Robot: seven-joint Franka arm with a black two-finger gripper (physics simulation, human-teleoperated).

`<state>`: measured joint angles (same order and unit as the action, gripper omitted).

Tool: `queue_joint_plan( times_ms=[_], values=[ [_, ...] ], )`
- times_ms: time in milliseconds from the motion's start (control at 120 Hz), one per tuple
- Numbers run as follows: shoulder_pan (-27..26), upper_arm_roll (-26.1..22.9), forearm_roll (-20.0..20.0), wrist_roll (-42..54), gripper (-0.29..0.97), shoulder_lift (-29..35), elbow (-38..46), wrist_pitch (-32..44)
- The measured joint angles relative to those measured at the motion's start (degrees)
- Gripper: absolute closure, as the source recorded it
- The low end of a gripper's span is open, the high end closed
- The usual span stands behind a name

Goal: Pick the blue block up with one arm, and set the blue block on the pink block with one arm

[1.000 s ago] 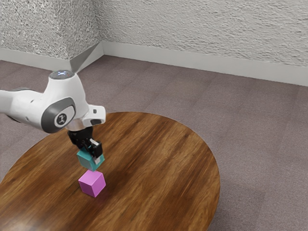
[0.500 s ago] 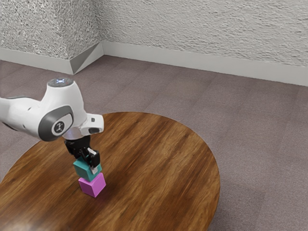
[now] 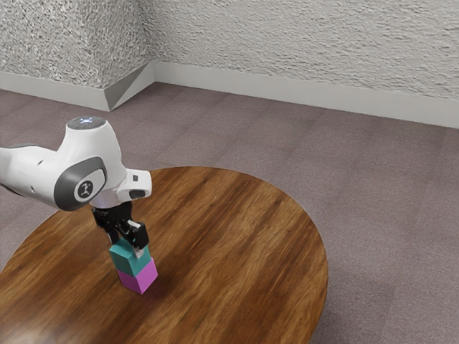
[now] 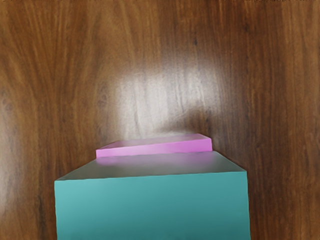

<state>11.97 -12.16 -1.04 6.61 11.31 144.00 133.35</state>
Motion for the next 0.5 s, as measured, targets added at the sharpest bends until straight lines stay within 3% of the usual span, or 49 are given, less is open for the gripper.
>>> queue_joint_plan(
  times_ms=[225, 500],
  values=[
    [-0.03, -0.49, -0.62, 0.00, 0.04, 3.98, -5.55, -5.86],
    [0.04, -0.33, -0.84, 0.09, 0.01, 5.01, -6.16, -9.12]
  ],
)
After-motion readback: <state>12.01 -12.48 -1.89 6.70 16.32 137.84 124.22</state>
